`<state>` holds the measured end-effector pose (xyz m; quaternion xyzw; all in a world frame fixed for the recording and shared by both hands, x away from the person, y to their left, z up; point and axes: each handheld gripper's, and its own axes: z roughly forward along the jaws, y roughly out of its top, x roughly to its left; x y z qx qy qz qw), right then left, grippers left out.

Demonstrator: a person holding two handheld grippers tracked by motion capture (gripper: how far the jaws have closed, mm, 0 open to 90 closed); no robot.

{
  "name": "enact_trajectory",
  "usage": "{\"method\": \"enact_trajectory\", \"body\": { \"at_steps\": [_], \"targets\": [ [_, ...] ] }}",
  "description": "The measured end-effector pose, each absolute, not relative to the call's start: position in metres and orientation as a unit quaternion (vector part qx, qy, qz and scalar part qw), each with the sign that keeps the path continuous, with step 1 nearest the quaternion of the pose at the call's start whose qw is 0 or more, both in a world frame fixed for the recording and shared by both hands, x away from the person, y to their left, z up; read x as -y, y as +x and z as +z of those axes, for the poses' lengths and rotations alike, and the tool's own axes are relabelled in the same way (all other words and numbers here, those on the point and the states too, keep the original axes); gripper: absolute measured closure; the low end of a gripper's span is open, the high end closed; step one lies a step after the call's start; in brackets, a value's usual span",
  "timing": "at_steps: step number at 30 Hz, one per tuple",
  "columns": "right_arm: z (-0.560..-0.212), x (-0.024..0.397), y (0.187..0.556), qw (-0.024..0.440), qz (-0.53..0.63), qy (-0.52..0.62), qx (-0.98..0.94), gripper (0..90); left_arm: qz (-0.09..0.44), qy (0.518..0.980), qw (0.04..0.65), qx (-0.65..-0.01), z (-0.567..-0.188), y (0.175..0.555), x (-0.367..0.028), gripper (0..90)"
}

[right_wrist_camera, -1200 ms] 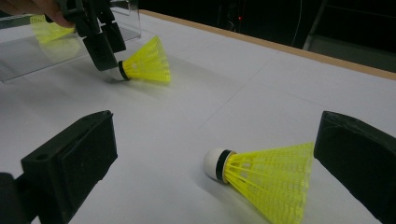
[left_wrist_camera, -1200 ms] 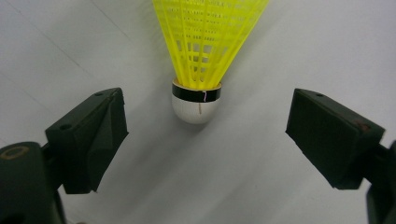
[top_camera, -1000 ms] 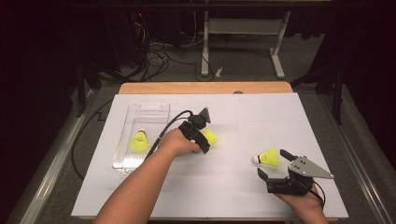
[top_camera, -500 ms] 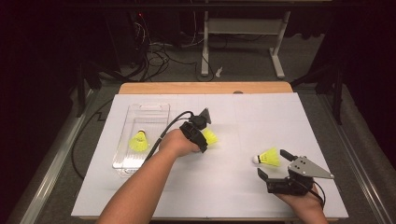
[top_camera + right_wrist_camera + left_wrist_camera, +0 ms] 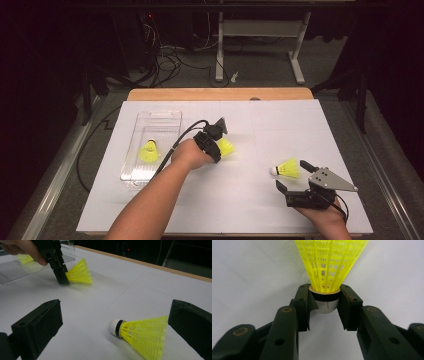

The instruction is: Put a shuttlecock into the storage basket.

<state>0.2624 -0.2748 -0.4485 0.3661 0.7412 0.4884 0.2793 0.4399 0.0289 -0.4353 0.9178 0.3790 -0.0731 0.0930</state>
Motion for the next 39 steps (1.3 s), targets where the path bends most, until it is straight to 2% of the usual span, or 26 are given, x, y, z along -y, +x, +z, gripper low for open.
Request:
{"method": "enact_trajectory", "body": {
  "at_steps": [39],
  "targets": [
    [-0.448,0.271,0.261,0.279,0.488,0.362,-0.744,0.0,-0.102,0.916,0.123,-0.368,-0.391,0.399,-0.047,64.6]
  ]
}}
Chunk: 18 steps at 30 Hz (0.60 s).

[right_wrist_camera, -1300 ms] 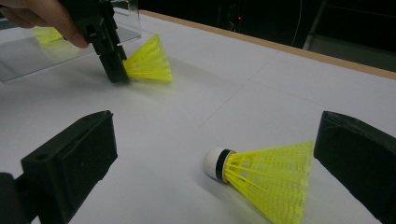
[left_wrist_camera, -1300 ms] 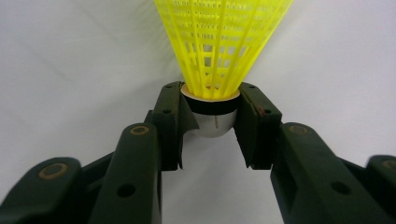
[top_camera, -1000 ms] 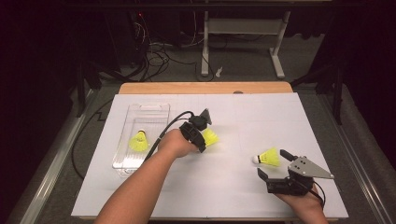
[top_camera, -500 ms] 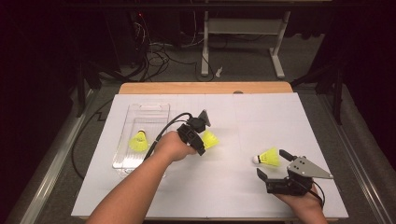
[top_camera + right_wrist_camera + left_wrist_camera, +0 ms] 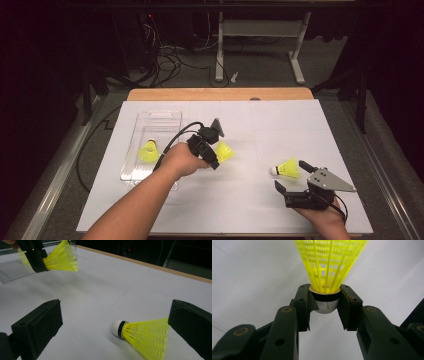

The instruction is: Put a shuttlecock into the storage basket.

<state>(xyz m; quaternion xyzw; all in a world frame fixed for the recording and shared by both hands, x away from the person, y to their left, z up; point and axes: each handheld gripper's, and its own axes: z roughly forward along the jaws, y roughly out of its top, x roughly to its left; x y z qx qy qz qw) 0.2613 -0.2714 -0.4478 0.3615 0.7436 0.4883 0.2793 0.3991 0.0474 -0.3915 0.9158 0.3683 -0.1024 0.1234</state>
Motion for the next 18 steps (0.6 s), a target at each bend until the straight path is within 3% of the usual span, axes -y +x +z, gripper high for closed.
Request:
{"method": "enact_trajectory", "body": {
  "at_steps": [18],
  "targets": [
    [-0.449,0.27,0.262,0.278,0.485,0.362,-0.746,0.0,-0.08,0.904,0.139,-0.396,-0.364,0.399,-0.082,64.7]
  ]
}}
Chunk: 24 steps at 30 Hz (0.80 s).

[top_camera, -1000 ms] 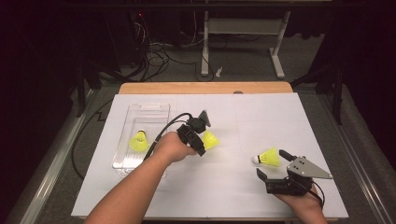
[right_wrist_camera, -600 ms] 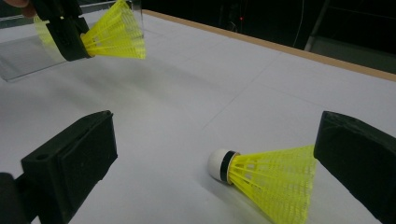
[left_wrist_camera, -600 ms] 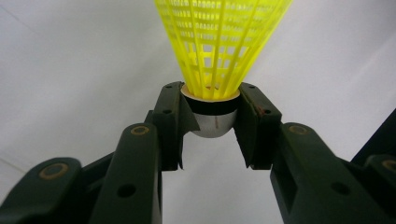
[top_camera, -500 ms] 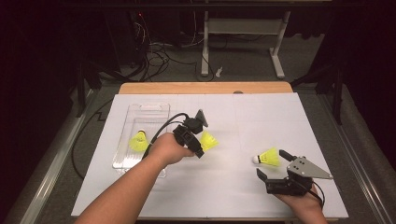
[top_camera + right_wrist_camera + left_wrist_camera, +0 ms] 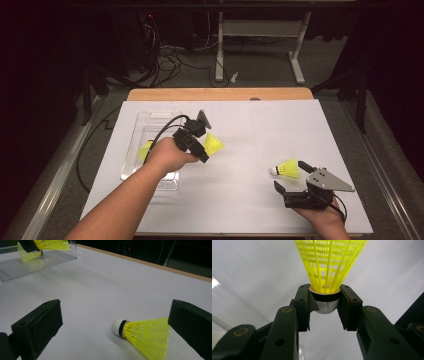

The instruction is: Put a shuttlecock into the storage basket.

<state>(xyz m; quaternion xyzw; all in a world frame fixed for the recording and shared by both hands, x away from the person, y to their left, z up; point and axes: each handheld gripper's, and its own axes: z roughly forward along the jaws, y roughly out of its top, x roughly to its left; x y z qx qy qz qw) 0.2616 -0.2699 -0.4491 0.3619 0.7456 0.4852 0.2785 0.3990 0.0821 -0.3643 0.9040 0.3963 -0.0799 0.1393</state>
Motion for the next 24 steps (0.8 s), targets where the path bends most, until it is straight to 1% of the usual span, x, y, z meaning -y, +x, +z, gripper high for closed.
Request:
{"method": "enact_trajectory", "body": {
  "at_steps": [24],
  "targets": [
    [-0.449,0.27,0.262,0.277,0.486,0.363,-0.745,0.0,-0.048,0.875,0.151,-0.458,-0.338,0.408,-0.139,64.6]
  ]
}}
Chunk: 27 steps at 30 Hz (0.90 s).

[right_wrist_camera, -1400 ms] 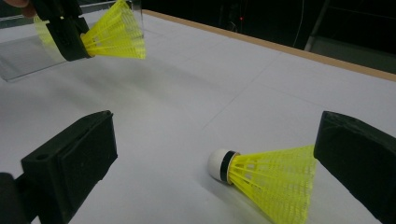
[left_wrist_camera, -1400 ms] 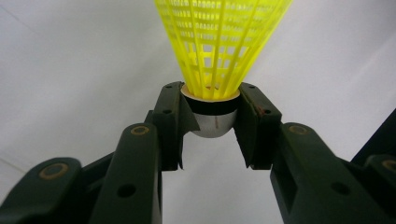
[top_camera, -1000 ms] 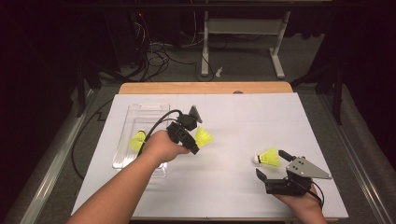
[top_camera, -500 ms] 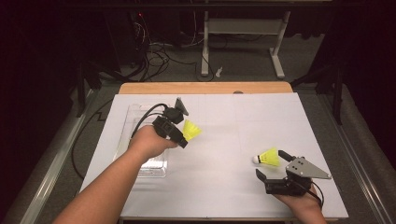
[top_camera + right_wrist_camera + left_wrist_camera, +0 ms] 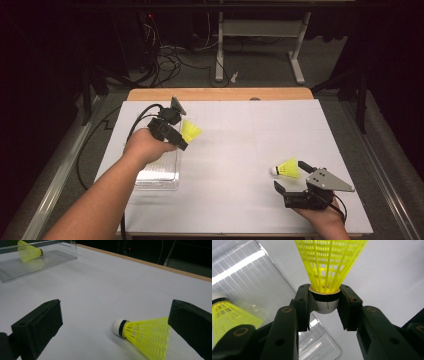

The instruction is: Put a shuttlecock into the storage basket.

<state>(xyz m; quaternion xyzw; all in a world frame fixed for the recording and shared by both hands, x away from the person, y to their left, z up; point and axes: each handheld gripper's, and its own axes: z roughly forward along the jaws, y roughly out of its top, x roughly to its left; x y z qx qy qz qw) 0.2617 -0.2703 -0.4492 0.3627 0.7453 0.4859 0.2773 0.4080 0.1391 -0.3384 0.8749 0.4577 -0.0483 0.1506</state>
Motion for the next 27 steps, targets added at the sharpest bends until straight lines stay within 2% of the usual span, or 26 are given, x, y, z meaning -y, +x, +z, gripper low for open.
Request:
{"method": "enact_trajectory", "body": {
  "at_steps": [27],
  "targets": [
    [-0.449,0.271,0.262,0.277,0.487,0.363,-0.745,0.0,-0.029,0.832,0.149,-0.533,-0.345,0.427,-0.19,64.6]
  ]
}}
